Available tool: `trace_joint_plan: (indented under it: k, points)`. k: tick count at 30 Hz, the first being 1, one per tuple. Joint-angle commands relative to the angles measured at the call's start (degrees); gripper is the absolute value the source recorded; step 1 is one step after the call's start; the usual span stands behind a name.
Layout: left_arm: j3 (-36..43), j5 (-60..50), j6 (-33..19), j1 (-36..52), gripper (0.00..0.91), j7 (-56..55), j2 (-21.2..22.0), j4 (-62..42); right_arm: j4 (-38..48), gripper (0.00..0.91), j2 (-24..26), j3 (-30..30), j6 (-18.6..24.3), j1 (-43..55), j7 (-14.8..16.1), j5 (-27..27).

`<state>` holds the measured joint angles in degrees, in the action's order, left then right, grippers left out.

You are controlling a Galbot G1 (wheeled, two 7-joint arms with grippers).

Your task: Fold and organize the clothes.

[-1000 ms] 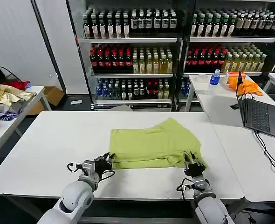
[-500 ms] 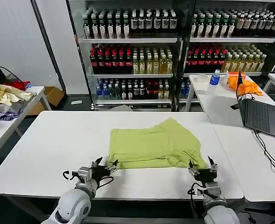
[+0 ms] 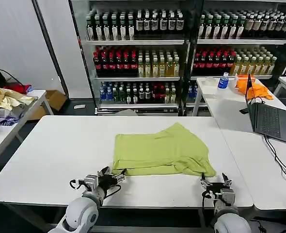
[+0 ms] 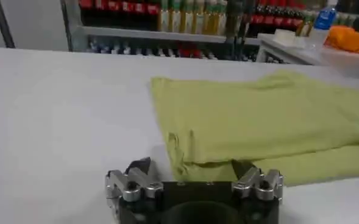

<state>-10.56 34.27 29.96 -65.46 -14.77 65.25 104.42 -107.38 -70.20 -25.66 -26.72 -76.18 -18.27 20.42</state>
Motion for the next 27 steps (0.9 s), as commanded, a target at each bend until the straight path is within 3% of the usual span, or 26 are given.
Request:
trace_joint_plan:
  k: [1,16,27]
  points:
    - [0.0,0.8,0.4,-0.7,0.05,-0.4,0.0,-1.5,1.6,0.0,-0.3,0.4,-1.7,1.4,-0.7,4.0]
    - [-0.2,2.0,0.5,-3.5,0.04,0.8,-0.7,2.5,-1.9,0.0,0.1,0.2,-1.7,-1.9,-0.3,3.7]
    - [-2.0,3.4,0.7,-7.7,0.04,0.9,-1.7,8.0,-11.9,0.0,0.9,-1.2,-1.6,-11.2,-0.1,-0.3]
